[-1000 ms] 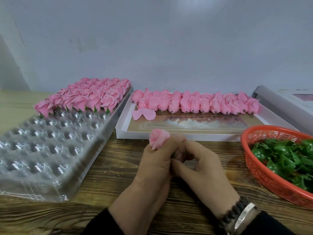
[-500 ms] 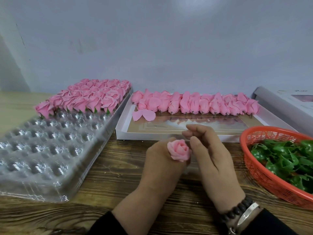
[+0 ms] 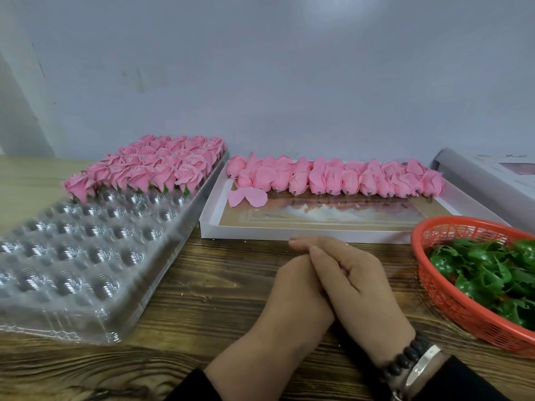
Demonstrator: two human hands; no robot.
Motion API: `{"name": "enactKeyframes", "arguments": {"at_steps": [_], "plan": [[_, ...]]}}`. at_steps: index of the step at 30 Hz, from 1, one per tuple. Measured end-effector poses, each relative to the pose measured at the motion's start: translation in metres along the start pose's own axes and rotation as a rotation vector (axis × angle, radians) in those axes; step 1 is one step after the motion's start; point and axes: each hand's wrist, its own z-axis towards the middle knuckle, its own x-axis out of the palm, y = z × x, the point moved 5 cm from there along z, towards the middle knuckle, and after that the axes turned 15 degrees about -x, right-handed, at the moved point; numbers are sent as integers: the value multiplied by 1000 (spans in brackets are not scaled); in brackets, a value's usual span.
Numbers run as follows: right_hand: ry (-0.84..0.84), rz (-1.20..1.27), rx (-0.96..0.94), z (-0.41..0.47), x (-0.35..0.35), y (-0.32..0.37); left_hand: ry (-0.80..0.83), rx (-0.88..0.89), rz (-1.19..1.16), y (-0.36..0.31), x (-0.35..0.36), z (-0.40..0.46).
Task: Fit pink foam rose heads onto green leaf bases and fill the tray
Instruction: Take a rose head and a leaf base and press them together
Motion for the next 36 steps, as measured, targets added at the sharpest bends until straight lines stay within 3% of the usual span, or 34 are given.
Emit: {"name": "enactKeyframes", "arguments": {"at_steps": [5,10,15,21,28,36], "plan": [[256,-49,-11,2,3,-1,237,-121,-247,1,0,-4],[337,-41,-24,0,2,2,264,-117,-152,-1,0,-7],[227,-29,-132,-1,1,8,229,-7,-178,-2,1,-6],[-92,120,-103,-1,-10,3,82,-164,-721,13,-18,2],[-87,-15,-102,0,-4,-1,-136,-268,-989,30,-23,7],[-47,-9,-60,-1,6,-4,-75,-306,-1091,29,-17,5]]}}
